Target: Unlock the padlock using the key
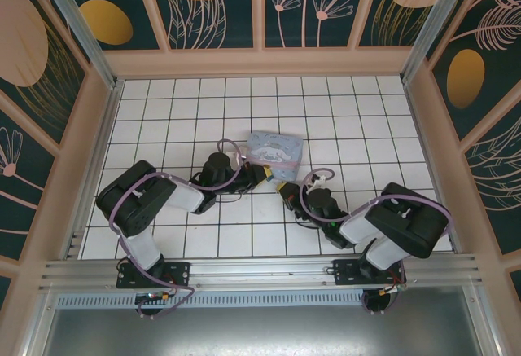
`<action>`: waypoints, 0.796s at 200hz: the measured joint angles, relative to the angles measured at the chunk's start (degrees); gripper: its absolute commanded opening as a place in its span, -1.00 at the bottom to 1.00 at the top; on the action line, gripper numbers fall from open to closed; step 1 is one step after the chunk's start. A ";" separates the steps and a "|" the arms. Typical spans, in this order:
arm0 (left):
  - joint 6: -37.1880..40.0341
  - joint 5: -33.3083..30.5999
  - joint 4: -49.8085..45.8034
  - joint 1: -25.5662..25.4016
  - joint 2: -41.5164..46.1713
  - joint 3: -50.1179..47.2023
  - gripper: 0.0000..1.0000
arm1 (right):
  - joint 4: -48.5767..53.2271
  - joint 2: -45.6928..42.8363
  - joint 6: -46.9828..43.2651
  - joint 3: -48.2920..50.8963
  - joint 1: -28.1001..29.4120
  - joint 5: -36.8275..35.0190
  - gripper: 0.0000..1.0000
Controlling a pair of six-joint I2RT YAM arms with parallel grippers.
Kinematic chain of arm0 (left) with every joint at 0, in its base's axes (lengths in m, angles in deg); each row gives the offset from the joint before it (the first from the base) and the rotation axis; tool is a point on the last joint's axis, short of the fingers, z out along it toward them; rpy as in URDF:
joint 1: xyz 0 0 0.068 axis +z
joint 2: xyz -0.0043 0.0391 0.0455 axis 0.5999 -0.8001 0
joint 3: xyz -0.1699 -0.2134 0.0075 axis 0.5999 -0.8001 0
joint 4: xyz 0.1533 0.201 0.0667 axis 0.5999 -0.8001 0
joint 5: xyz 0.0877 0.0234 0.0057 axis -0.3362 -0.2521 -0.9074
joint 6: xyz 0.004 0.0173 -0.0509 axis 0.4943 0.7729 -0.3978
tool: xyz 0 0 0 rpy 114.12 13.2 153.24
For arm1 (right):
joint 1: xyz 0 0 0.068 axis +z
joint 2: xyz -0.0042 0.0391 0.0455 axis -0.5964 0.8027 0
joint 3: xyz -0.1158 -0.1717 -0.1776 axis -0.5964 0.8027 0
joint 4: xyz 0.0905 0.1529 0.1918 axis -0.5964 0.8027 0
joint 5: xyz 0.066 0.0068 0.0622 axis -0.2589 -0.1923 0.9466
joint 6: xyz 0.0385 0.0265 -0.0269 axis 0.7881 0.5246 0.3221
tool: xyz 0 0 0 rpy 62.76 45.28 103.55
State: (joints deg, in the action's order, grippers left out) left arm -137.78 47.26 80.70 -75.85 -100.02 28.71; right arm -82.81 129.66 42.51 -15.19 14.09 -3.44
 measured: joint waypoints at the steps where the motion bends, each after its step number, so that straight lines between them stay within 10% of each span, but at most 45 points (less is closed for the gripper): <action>1: 0.02 0.00 0.00 0.00 0.00 0.00 -1.00 | 0.00 0.02 0.00 -0.04 -0.02 0.00 -1.00; 159: 0.02 -0.22 0.33 0.00 0.00 0.00 -1.00 | -0.79 1.92 0.17 -1.90 -1.53 0.26 -1.00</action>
State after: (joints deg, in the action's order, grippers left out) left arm -137.76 47.05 81.03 -75.85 -100.02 28.71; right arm -83.60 131.58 42.68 -17.10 12.56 -3.17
